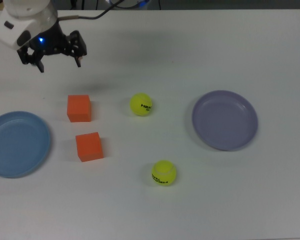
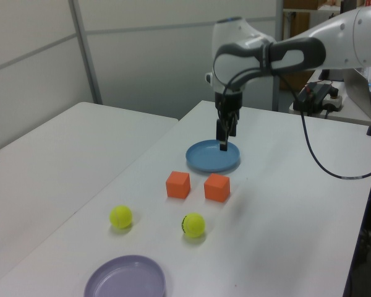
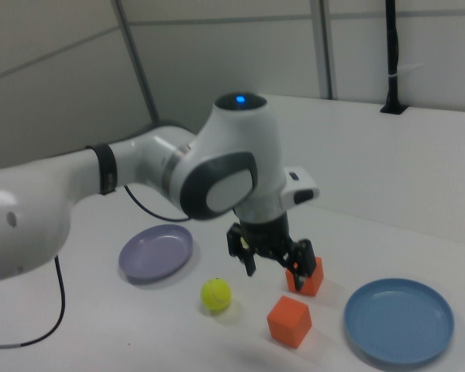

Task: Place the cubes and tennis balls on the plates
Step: 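Lower the gripper past the blue plate toward the nearer orange cube, then close the gripper on the orange cube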

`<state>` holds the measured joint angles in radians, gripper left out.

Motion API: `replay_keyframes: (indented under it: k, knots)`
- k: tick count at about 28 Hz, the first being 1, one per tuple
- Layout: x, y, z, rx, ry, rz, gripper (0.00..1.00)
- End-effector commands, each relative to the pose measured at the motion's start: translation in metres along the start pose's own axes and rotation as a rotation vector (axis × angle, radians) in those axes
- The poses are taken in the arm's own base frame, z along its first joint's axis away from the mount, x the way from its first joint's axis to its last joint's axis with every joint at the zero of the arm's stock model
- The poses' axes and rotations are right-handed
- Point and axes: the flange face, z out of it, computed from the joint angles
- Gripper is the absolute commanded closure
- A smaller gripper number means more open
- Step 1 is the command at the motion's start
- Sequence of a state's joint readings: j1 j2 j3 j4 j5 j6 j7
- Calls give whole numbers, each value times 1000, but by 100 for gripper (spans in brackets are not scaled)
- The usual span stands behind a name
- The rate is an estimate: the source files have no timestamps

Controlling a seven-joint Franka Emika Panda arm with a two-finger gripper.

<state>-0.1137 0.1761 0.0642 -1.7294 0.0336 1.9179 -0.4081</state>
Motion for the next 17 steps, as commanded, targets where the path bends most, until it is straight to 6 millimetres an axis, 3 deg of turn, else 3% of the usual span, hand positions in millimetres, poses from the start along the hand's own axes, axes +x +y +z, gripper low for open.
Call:
replay_keyframes:
  k: [1, 13, 17]
  knots:
    - [-14, 1, 28, 20, 0, -4, 0]
    - [5, 16, 101, 39, -5, 14, 0]
    - [9, 13, 108, 36, 7, 10, 0]
